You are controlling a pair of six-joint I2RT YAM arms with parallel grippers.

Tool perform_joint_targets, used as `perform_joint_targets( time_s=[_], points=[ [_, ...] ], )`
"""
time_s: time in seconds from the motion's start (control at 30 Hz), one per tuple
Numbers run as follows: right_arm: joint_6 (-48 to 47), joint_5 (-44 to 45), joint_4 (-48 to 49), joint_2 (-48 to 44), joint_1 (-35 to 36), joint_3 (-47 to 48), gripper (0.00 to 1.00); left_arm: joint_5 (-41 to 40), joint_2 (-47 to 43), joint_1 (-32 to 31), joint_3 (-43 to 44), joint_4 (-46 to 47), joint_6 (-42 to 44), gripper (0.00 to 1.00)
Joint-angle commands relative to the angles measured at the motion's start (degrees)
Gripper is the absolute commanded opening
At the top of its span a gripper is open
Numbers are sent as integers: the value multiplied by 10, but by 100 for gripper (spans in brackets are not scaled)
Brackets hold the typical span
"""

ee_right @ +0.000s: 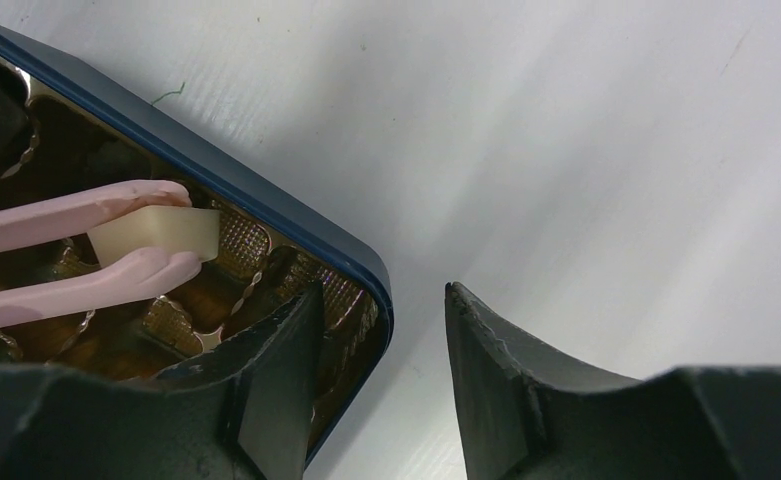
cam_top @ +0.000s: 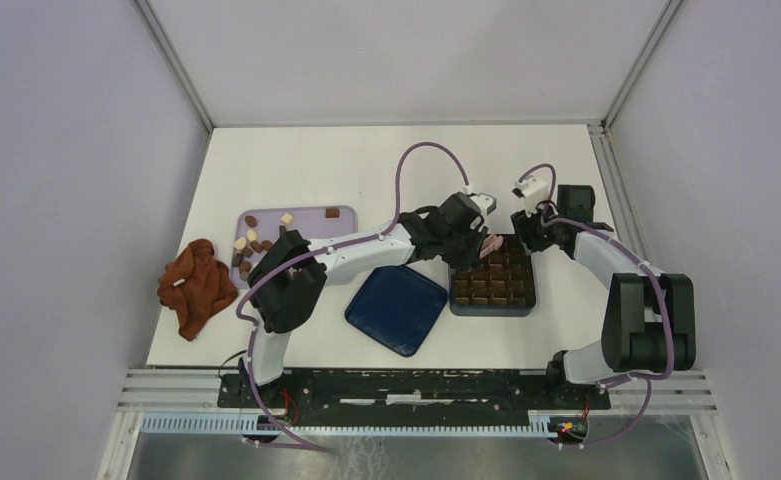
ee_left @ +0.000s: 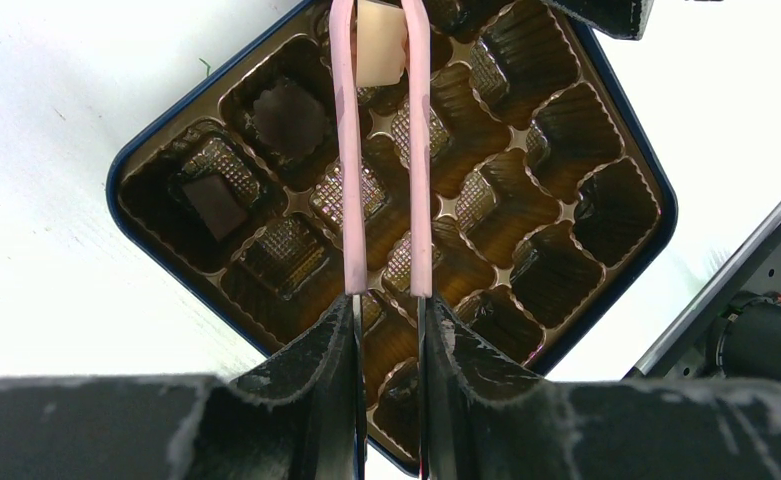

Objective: Pack the chocolate
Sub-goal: Place the fake chocolate in the packing box.

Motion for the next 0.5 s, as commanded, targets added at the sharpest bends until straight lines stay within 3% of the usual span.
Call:
perform_joint_targets(
  time_s=[0.0, 0.47],
  points=[
    [-4, -13, 4, -21, -4, 22, 54, 1, -4, -2, 33, 6, 24, 34],
    [-8, -32, 1, -30, -9, 21, 60, -1, -2, -2, 44, -2, 25, 37]
  ],
)
